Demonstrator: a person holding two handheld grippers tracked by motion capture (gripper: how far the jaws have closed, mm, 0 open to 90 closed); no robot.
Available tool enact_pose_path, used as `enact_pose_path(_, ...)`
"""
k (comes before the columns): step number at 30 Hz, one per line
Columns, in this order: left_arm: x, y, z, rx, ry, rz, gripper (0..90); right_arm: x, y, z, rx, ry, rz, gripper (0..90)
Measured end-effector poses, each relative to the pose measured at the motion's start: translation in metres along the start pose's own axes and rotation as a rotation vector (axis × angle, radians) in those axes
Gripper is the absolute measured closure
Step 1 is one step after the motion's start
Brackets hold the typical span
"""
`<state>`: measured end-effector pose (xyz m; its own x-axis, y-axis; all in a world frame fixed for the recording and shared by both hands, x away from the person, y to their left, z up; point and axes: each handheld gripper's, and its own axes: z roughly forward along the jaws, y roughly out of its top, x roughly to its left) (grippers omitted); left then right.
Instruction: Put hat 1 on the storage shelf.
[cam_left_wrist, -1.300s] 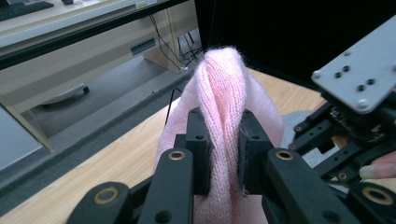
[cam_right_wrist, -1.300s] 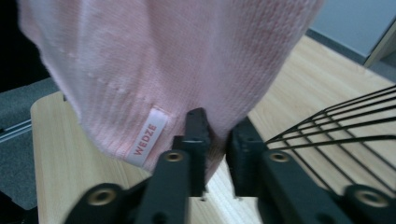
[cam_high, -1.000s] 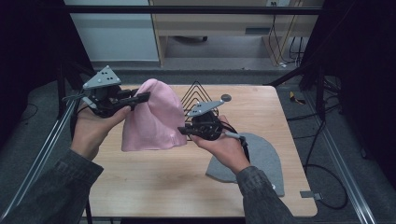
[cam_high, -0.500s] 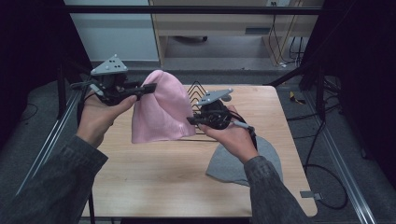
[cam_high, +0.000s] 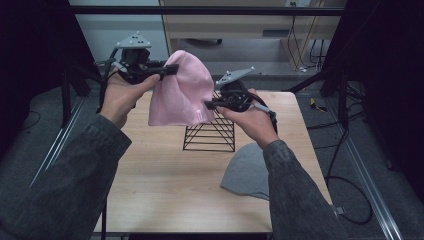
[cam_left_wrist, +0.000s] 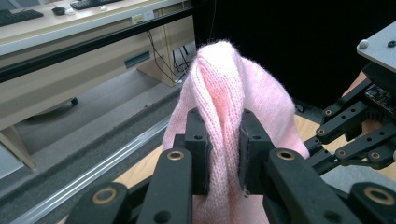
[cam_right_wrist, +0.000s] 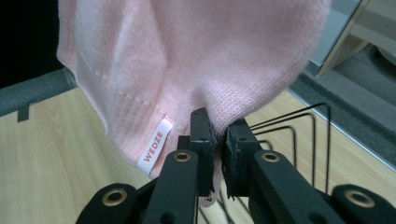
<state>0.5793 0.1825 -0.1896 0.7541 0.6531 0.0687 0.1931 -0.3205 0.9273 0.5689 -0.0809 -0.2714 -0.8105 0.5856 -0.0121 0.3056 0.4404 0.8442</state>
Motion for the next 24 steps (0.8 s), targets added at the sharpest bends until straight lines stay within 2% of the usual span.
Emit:
enact_pose_path(7,0.005,0.014,0.02,-0.014,-0.005,0.013,76.3,-0.022,0.008,-0.002,-0.016,-0.045,0.019,83.9)
enact_pose_path(12,0.008,0.014,0.033,0.002,-0.006,-0.006,76.3,-0.031,0.004,-0.007,0.002,-0.068,0.026,83.8)
enact_pose_path(19,0.011,0.013,0.052,0.012,-0.01,-0.002,76.0,-0.042,-0.006,-0.011,0.003,-0.104,0.047,83.8)
enact_pose_path(24,0.014,0.01,0.065,0.002,-0.006,0.005,75.8,-0.048,-0.013,-0.01,0.001,-0.129,0.052,83.8)
